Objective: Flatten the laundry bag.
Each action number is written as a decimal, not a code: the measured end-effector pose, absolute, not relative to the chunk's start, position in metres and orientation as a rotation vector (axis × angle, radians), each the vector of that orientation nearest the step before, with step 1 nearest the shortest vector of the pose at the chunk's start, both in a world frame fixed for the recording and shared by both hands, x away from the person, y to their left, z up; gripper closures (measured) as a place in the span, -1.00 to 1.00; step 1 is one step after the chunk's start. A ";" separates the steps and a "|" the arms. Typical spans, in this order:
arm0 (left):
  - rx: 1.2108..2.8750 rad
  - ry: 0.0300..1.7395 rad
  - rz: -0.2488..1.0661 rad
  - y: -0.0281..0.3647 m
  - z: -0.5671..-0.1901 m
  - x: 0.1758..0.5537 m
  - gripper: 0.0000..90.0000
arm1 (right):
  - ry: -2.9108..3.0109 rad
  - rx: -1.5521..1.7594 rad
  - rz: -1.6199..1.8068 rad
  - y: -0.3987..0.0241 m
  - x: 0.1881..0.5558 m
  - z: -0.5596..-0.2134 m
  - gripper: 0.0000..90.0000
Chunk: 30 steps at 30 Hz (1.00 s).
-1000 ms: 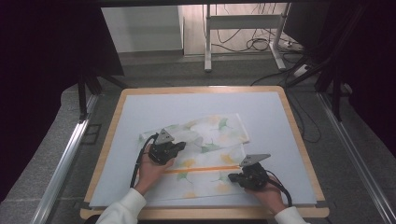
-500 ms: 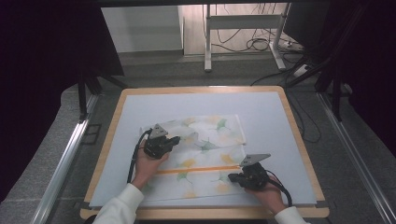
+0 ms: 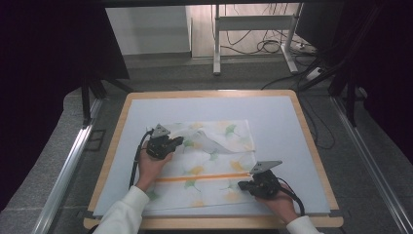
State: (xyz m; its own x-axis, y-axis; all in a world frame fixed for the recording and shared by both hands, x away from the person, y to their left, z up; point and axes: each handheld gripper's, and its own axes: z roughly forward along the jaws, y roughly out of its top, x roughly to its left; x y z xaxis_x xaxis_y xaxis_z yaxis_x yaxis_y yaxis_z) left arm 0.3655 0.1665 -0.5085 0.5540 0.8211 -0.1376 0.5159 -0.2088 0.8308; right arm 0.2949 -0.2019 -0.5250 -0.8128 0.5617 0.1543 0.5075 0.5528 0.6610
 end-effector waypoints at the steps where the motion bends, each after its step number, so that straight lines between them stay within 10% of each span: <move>1: 1.872 1.097 0.420 0.168 -0.509 0.367 1.00 | 2.702 0.931 1.112 -0.202 0.295 -0.525 0.97; 30: 1.826 1.200 0.421 0.204 -0.512 0.418 1.00 | 2.706 0.931 1.121 -0.203 0.296 -0.525 0.97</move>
